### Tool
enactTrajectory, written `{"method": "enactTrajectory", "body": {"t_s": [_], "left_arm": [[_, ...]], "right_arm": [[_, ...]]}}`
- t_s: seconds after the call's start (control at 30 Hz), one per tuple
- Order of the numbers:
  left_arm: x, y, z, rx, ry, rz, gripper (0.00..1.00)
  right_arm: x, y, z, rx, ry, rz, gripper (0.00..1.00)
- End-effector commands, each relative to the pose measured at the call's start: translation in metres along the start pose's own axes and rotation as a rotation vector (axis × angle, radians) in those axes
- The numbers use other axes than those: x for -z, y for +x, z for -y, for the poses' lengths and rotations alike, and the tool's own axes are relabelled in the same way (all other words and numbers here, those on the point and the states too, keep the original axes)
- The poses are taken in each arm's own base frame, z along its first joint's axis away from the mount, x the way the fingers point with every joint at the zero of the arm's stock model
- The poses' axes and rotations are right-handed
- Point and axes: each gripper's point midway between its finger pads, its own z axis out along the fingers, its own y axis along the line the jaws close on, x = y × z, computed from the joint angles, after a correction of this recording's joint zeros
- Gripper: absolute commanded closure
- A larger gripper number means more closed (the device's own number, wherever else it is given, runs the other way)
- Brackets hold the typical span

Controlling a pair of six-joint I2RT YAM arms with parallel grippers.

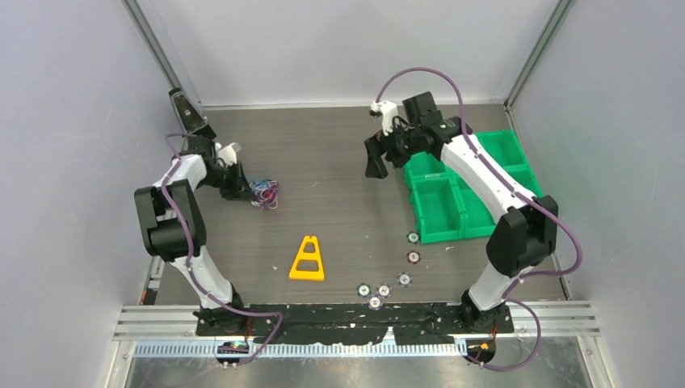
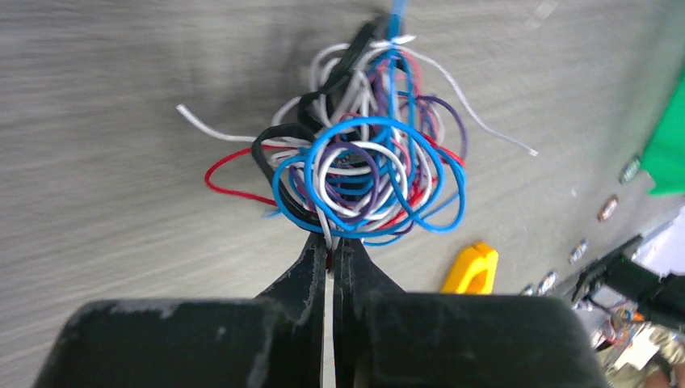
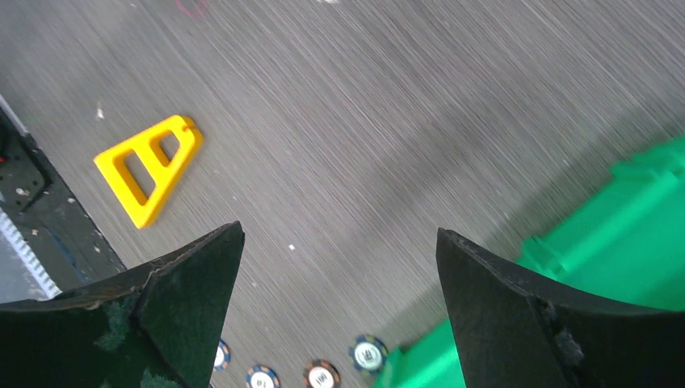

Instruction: Untangle the cables

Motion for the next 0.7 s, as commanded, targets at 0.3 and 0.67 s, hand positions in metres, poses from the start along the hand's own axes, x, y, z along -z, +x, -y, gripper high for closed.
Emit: {"method": "enactTrajectory", "body": {"t_s": [0.3,0.67], "left_arm": [[0.067,0.038,0.2,-0.585,0.507,0.223,1.0],[0.093,0.023,0.257,-0.609,0.647,0.333,1.0]], "right_arm": [[-0.075,-0.083,-0.101,-0.001,-0.4,0.124,0.05],[-0.079,-0.075,-0.139,-0.009,-0.581,0.151,0.44]]}}
